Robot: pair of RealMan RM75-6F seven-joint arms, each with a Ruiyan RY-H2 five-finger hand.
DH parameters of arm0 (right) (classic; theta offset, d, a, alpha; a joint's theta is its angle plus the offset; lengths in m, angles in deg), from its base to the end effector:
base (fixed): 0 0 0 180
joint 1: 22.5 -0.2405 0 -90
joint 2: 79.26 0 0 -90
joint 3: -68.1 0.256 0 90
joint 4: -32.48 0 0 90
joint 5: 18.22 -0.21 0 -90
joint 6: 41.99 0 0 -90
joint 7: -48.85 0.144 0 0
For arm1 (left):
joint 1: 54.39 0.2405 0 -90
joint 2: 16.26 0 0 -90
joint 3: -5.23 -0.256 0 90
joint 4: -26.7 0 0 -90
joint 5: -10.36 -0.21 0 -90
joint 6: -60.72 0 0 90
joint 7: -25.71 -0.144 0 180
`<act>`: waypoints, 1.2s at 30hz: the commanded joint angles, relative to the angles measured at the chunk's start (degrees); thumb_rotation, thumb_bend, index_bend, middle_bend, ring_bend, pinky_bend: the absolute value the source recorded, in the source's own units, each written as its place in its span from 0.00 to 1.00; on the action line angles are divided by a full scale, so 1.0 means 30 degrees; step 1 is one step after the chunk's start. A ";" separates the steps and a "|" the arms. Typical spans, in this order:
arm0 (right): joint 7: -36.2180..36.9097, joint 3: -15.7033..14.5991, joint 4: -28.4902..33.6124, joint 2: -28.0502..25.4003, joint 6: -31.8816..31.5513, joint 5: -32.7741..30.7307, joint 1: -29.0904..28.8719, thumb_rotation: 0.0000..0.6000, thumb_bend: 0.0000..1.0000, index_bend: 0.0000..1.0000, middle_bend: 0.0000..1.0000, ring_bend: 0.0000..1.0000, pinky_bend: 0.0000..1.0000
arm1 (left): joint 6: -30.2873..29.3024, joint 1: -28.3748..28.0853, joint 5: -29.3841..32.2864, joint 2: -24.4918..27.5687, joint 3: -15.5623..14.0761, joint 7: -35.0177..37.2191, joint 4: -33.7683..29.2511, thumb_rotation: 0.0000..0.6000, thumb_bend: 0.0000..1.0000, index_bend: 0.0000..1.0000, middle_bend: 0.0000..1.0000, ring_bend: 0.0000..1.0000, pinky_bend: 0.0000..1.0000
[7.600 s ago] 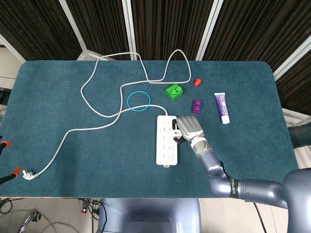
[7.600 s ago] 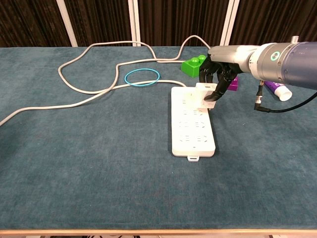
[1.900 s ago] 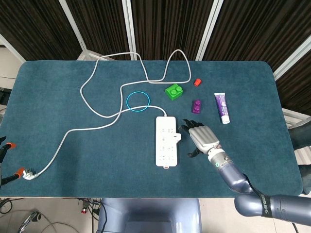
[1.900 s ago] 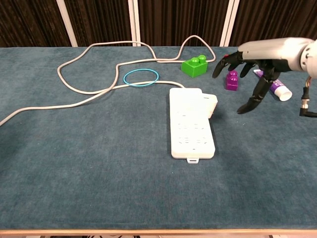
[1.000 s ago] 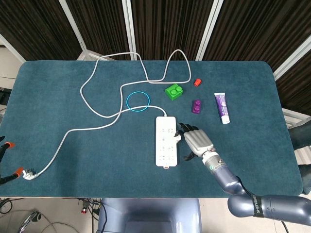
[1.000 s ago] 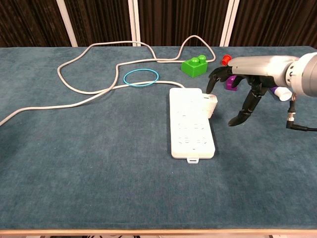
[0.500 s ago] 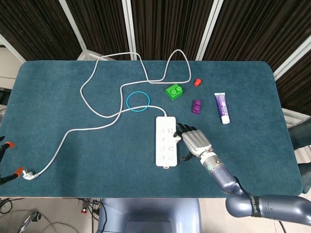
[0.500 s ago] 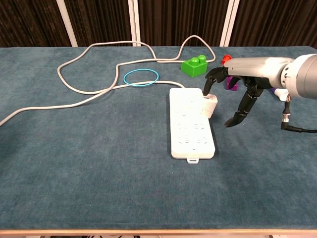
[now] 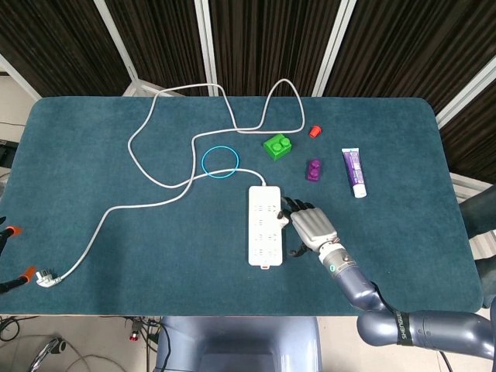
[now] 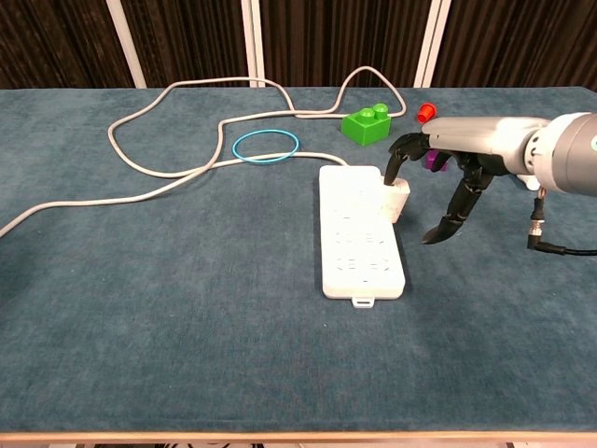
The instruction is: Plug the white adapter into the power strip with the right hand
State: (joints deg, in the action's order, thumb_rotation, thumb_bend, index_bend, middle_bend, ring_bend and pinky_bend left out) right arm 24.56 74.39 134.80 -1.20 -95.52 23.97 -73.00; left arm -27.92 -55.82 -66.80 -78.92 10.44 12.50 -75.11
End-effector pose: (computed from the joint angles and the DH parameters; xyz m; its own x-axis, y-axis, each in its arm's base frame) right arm -0.1257 -0.3269 0.0075 0.3809 -0.4640 0.7997 -0.9185 -0.2890 0.2698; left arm -0.3050 0.1670 0.1731 0.4709 -0.0293 0.8817 0.8684 0.1912 -0.4574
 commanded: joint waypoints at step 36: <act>-0.1135 -0.0362 -0.0391 0.0914 0.0059 -0.1077 -0.0443 1.00 0.19 0.39 0.06 0.10 0.16 | 0.0026 -0.0012 0.0000 0.0080 0.0020 0.0213 0.0054 1.00 0.14 0.30 0.10 0.04 0.11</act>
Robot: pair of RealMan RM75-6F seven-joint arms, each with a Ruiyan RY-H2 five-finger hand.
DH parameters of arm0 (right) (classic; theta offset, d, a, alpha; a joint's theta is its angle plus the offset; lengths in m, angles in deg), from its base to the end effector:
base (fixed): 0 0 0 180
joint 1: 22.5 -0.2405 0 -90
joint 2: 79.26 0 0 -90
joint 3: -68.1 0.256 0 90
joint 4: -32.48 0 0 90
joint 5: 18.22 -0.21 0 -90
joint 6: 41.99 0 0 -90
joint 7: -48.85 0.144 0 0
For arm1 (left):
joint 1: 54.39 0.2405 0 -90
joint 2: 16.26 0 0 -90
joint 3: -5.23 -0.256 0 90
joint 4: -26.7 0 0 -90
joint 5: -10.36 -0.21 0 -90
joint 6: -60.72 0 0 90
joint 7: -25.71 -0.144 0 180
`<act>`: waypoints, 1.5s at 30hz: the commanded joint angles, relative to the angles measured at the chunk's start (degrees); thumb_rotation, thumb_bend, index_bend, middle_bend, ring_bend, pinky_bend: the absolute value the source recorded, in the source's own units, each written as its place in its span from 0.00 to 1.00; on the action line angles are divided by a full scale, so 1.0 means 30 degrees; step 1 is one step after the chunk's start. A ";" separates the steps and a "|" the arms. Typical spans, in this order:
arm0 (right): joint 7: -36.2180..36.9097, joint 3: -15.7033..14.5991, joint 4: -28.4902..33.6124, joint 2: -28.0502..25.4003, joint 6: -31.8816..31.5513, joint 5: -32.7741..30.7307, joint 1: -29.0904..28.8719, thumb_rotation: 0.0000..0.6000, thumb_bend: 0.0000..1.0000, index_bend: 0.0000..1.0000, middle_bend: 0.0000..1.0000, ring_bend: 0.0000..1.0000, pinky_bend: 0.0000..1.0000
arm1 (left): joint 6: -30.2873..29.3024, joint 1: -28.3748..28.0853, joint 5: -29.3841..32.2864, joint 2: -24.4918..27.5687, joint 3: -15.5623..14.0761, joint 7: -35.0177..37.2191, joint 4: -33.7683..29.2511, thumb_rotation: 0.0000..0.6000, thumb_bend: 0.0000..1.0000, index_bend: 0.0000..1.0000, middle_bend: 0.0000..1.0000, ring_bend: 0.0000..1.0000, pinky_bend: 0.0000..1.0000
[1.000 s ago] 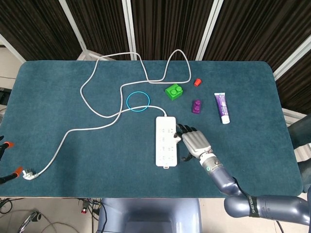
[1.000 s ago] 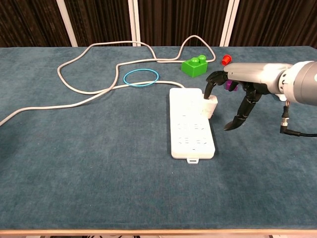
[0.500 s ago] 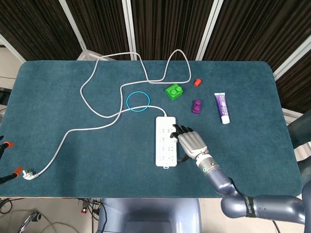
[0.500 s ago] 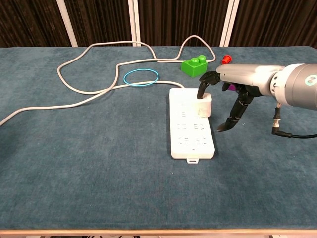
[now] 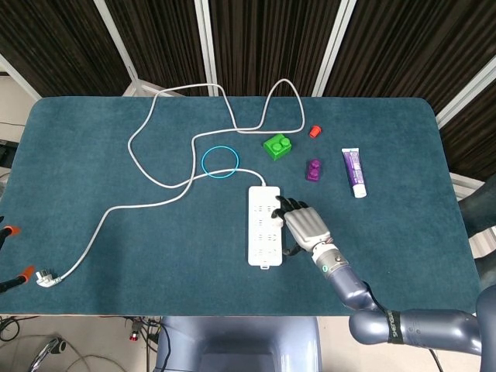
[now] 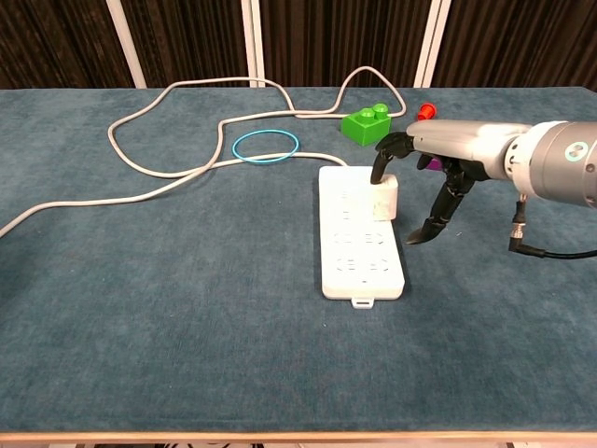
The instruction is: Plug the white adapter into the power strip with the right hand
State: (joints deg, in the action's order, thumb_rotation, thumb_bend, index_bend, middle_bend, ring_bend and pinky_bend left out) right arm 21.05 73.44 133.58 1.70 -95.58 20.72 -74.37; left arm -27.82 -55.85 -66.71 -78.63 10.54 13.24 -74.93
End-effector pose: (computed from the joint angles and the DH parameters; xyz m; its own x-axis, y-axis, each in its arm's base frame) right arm -0.1248 -0.3228 -0.0098 0.4121 -0.4901 0.7681 -0.9077 -0.2943 0.2992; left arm -0.3060 0.1675 0.1750 0.4665 -0.0319 0.8840 0.8708 0.1919 -0.4526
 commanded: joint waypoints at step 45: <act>0.5960 0.0914 0.4166 -0.4727 -0.5792 0.6630 0.5215 1.00 0.19 0.07 0.00 0.04 0.08 | -0.0238 0.0090 -0.0238 -0.0054 -0.0075 -0.0096 -0.0069 1.00 0.14 0.30 0.10 0.04 0.11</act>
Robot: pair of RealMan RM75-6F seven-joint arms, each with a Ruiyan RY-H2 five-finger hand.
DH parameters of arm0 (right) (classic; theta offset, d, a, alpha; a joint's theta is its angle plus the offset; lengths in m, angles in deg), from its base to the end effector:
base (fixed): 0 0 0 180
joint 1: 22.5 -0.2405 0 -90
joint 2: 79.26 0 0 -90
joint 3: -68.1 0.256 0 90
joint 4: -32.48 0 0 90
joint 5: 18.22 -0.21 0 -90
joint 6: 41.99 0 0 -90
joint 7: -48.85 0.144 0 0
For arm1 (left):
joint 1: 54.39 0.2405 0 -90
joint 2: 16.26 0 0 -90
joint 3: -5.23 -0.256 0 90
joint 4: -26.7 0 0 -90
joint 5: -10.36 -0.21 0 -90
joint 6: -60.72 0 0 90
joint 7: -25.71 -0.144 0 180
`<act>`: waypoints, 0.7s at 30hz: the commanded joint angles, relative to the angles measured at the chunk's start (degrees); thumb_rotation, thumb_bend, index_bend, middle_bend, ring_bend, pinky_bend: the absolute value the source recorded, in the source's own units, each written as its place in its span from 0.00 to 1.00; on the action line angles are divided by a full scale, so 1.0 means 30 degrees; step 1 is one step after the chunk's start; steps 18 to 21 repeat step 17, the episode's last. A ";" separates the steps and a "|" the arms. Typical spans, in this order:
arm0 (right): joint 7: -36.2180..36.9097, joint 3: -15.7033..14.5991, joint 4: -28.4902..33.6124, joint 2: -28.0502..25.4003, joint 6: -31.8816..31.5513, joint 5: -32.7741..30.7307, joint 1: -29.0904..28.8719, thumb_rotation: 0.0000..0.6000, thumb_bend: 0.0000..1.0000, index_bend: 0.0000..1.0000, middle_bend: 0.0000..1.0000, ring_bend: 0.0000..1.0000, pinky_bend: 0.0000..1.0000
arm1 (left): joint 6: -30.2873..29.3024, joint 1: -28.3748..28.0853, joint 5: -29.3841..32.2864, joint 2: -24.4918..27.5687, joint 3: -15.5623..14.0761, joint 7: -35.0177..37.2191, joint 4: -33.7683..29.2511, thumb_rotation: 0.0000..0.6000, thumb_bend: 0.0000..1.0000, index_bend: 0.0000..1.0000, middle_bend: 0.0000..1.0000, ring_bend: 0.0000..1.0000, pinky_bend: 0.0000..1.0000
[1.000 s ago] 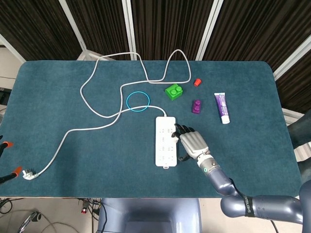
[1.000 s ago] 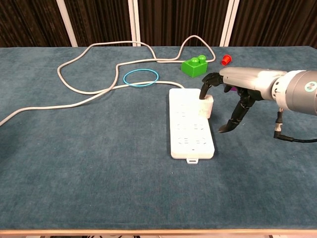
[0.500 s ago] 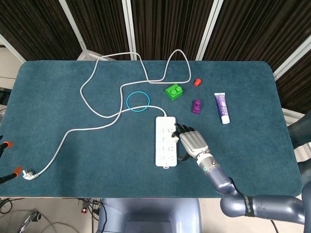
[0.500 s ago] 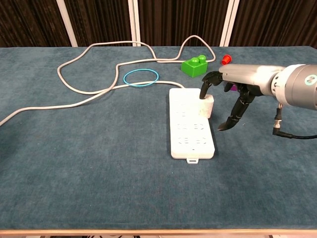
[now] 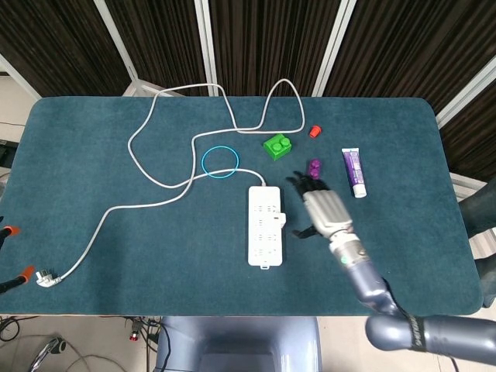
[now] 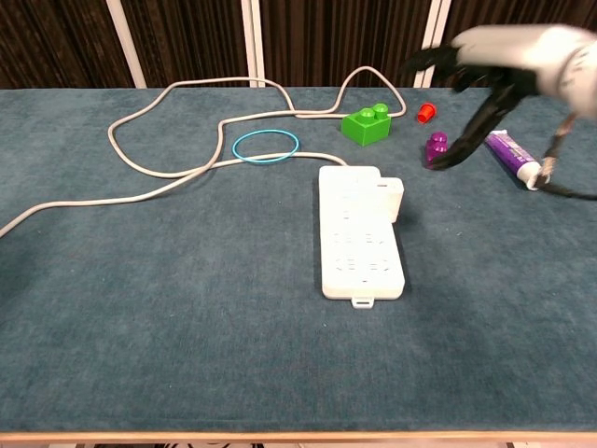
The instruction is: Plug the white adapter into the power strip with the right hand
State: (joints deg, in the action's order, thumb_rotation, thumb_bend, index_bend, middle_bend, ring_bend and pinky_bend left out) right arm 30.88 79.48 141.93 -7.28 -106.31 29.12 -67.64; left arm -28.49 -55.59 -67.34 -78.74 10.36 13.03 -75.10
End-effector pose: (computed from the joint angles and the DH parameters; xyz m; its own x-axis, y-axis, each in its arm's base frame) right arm -0.1173 -0.3305 0.0684 0.2119 -0.2777 0.9370 -0.9650 -0.2108 0.1558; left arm -0.3044 0.1656 0.1750 0.4679 -0.0394 0.8829 0.8713 0.1876 -0.4534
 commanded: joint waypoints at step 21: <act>0.4893 -0.6756 -0.5463 -0.0439 -1.0775 1.4922 1.1689 1.00 0.19 0.12 0.00 0.04 0.07 | 0.0448 -0.0187 0.0194 -0.0151 -0.0015 -0.0111 0.0118 1.00 0.14 0.27 0.10 0.04 0.11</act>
